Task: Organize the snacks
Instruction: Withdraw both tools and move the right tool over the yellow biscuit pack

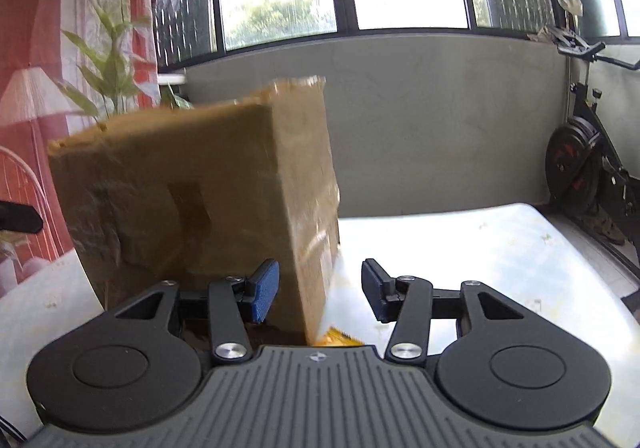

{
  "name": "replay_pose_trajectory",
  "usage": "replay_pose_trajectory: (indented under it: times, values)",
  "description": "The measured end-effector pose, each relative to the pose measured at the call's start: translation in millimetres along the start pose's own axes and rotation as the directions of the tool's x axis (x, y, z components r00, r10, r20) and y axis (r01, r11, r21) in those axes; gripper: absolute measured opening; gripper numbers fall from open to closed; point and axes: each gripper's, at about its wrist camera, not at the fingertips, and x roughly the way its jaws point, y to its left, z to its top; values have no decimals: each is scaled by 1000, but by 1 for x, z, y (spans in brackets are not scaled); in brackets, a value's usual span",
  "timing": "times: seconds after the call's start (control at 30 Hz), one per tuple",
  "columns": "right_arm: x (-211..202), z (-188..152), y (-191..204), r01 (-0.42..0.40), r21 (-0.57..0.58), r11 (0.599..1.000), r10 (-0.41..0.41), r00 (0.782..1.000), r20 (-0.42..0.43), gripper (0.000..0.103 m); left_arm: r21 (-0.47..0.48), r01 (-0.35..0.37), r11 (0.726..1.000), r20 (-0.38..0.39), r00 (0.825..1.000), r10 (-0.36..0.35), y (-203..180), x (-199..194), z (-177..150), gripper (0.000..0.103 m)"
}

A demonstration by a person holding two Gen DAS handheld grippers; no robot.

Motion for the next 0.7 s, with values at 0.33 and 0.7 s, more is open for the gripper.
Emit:
replay_pose_trajectory:
  times: [0.33,0.7]
  values:
    - [66,-21,2,30,11,999,-25,957,-290,59,-31,-59,998,-38,998,57,4,15,-15,65]
    - [65,-28,8,48,-52,998,-62,945,-320,47,-71,-153,986,-136,980,142,22,32,-36,63]
